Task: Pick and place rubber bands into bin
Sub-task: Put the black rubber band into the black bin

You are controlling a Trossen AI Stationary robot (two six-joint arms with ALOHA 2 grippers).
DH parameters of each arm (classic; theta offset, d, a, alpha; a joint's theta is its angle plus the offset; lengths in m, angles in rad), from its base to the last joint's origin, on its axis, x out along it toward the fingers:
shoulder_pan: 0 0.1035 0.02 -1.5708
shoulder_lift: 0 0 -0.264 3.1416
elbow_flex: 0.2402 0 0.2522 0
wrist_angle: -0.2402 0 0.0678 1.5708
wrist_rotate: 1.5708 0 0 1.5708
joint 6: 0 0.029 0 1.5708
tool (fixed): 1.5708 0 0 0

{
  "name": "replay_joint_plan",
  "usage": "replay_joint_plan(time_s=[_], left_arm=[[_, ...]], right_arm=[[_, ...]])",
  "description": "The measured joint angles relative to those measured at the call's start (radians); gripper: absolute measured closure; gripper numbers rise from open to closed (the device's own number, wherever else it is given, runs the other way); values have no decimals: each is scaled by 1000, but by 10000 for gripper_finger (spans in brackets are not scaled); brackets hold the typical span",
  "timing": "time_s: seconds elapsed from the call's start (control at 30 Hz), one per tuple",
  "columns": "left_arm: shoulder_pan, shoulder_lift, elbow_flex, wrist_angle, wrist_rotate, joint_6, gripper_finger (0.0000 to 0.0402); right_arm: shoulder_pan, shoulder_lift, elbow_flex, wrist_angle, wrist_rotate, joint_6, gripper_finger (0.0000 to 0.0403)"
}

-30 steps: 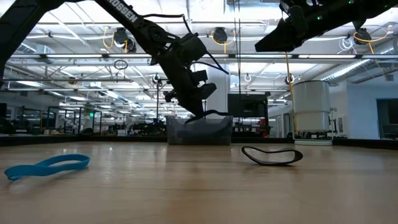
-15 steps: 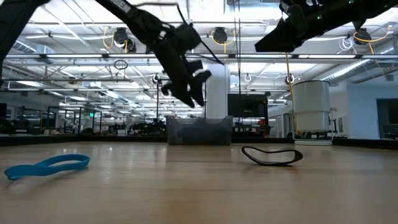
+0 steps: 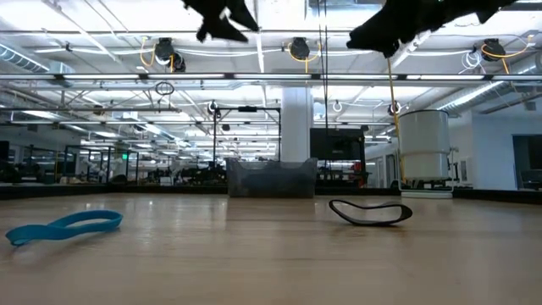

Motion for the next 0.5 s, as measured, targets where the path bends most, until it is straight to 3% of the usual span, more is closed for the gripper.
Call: replay_joint_plan(time_s=[0.3,0.5], left_arm=[[-45,-146,0,-96,-2,15,172],[-104,-239,-74,-76,-2,11,172]], right_arm=[[135,124,210,-307,-5,-130,244],[276,260,310,-433,120,-146,242]])
